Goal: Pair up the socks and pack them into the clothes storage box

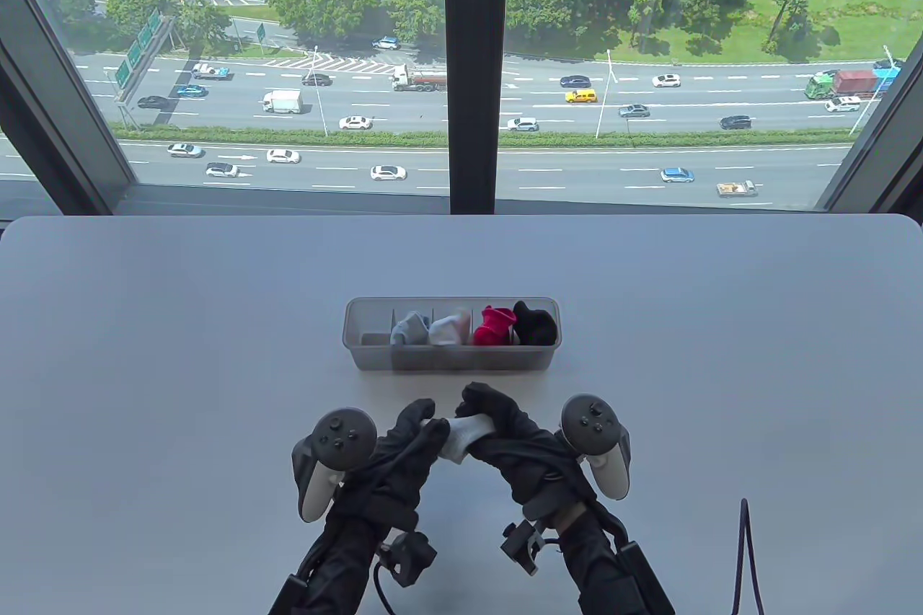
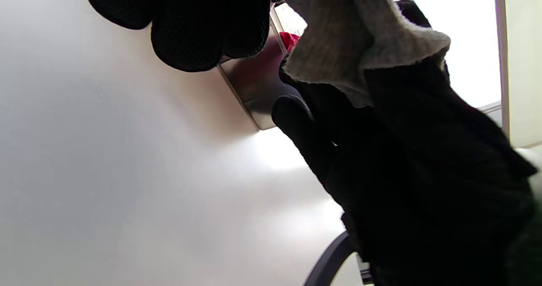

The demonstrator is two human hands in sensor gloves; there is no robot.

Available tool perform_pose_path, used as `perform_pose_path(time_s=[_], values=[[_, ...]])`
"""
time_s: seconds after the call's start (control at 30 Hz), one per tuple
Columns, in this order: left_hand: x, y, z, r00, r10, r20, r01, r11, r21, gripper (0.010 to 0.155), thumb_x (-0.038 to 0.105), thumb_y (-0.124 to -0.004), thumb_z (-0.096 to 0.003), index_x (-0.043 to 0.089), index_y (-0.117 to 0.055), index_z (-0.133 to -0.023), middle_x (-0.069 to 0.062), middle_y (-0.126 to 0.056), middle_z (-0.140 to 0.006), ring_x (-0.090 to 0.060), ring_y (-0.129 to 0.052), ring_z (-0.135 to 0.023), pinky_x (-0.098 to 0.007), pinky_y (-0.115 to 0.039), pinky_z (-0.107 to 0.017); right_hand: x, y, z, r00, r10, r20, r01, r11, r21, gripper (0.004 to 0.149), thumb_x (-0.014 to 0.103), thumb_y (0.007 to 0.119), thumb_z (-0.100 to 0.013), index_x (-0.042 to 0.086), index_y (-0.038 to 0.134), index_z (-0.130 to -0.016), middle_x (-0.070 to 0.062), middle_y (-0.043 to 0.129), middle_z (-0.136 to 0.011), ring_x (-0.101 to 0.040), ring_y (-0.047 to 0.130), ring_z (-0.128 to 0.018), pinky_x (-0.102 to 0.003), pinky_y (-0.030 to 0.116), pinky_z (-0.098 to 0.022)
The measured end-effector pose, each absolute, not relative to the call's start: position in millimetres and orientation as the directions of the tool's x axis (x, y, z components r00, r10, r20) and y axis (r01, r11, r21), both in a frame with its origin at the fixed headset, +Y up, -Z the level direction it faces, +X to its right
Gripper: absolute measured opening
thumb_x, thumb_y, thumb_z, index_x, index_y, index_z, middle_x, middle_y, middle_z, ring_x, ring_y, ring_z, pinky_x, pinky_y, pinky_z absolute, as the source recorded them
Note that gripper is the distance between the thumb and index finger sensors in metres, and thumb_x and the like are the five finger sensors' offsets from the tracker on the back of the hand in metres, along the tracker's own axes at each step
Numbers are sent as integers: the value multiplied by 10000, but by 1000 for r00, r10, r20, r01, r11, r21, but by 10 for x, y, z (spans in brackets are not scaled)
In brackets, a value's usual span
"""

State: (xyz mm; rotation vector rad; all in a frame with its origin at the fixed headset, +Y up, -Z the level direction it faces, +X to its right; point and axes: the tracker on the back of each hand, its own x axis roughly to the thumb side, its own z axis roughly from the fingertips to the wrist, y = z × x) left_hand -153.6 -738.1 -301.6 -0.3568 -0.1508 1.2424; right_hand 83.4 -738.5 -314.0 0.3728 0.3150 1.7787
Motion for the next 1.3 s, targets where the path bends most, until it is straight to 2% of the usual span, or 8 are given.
perform_pose_path(time_s=[0.07,0.27,0.47,0.57,0.7,0.83,1.03,1.3], values=[[-1541,-7332,-3022,266,963,-39,-927,244,-284,551,370,-667,-592,90,-561,-1054,-218,-831,-857,-367,-921,-634,-624,-715,-592,837,-7375,-3135,-276,955,108,-872,-296,390,672,257,809,-572,308,416,-1114,-40,632,-1134,-269,754,-995,-580,485,-793],[-1373,-7103,-2934,730,633,259,-624,771,-128,503,331,-673,-584,184,-548,-1048,-176,-776,-917,-348,-874,-705,-617,-680,-657,747,-7327,-3084,-605,755,254,-693,-656,298,732,393,795,-551,240,394,-1145,-175,402,-1222,-501,456,-1071,-679,476,-740],[-1347,-7063,-2903,697,656,290,-648,749,-138,537,349,-647,-597,185,-491,-1084,-168,-758,-979,-383,-862,-778,-632,-657,-678,746,-7315,-3101,-514,825,235,-731,-565,383,617,356,762,-566,183,524,-1108,-126,700,-1058,-382,710,-955,-635,532,-744],[-1384,-6960,-2845,722,644,255,-666,746,3,623,393,-618,-599,233,-337,-1132,-210,-419,-1168,-461,-547,-1033,-680,-491,-745,748,-7344,-3105,-562,805,192,-741,-592,317,624,374,746,-574,83,530,-1081,-159,752,-946,-342,795,-832,-602,598,-721],[-1350,-6821,-2795,752,580,313,-620,783,40,494,455,-723,-541,141,-752,-922,-162,-854,-830,-370,-885,-674,-611,-716,-604,781,-7347,-3102,-582,791,189,-738,-611,286,628,412,757,-568,62,564,-1053,-139,804,-880,-295,853,-759,-567,647,-703],[-1236,-6958,-2828,807,504,307,-515,856,-51,588,469,-754,-510,130,-682,-984,-170,-824,-909,-375,-886,-743,-604,-724,-625,774,-7345,-3072,-595,783,184,-742,-622,249,620,420,754,-561,55,586,-1033,-129,822,-850,-278,868,-731,-561,660,-696],[-1246,-6955,-2838,818,502,282,-516,856,-28,376,301,-779,-545,172,-773,-898,-136,-881,-823,-325,-927,-697,-582,-748,-619,750,-7372,-3084,-574,801,172,-749,-598,285,605,416,713,-578,71,564,-1053,-129,796,-876,-286,841,-761,-569,630,-715],[-1324,-7010,-2853,815,533,228,-559,826,68,368,294,-608,-575,154,-612,-915,-168,-801,-939,-400,-879,-804,-614,-718,-647,721,-7403,-3130,-426,899,100,-791,-424,441,584,261,824,-556,181,547,-1064,-146,705,-966,-373,783,-851,-632,605,-712]])
